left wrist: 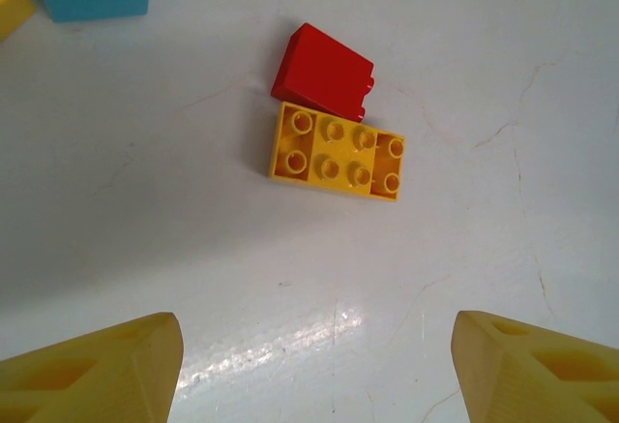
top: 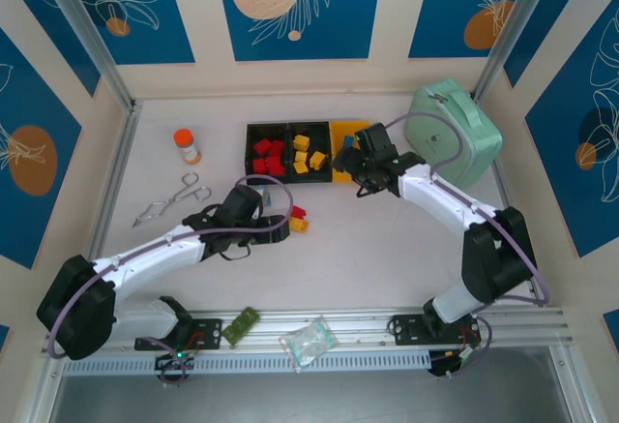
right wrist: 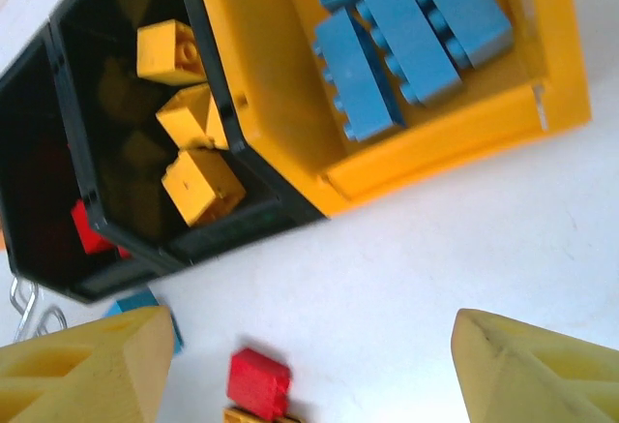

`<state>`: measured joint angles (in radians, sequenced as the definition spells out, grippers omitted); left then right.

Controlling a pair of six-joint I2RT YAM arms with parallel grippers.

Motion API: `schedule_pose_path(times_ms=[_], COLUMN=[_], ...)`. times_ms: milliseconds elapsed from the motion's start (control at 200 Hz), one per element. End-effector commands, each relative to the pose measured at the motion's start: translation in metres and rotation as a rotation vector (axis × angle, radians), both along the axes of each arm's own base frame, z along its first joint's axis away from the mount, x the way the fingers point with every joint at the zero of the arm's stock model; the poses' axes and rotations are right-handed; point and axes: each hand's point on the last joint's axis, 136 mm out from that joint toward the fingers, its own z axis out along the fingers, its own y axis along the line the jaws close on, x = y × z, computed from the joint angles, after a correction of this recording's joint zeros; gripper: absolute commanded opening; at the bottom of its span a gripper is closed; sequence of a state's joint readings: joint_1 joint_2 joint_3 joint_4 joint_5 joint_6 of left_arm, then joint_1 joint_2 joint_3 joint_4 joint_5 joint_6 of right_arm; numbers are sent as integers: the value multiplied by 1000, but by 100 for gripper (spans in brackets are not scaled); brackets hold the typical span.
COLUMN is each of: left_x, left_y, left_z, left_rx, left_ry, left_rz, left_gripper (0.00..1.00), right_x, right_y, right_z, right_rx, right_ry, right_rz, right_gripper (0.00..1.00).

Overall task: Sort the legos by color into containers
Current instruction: Pick up the lego from the center of the table.

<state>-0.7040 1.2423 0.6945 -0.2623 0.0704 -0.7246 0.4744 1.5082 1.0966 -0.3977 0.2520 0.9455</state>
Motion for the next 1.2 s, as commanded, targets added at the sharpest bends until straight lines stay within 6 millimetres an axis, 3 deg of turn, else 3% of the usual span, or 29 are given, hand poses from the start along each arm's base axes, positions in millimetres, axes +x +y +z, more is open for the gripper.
schedule_pose_path(times_ms=[0,150,350,565,1045,1196], left_x=[6,10,21,28,38,43], left_y=[-4,-14,-31,-47,-60,-60], left_z=[8,5,-4,-23,-65,-74], left_rx=[25,81,173,287,450,490], left_ry=[-15,-5,3,17,66,83], left_rz=[-44,-118,-206,-303,-367,-351], left_gripper=[73,76,80,83,87,81], right_x=[-24,-58,-97,-128,-138,-140], right_y=[3,-9,-12,-25,-26,-26], right_z=[0,-11,-20,-41,-57,-59], right_rx=[8,-6,43,59,72,78], right_ry=[-13,5,7,55,89,94], right_rz=[91,118,204,186,168,163], right_gripper=[76,76,78,79,77,77])
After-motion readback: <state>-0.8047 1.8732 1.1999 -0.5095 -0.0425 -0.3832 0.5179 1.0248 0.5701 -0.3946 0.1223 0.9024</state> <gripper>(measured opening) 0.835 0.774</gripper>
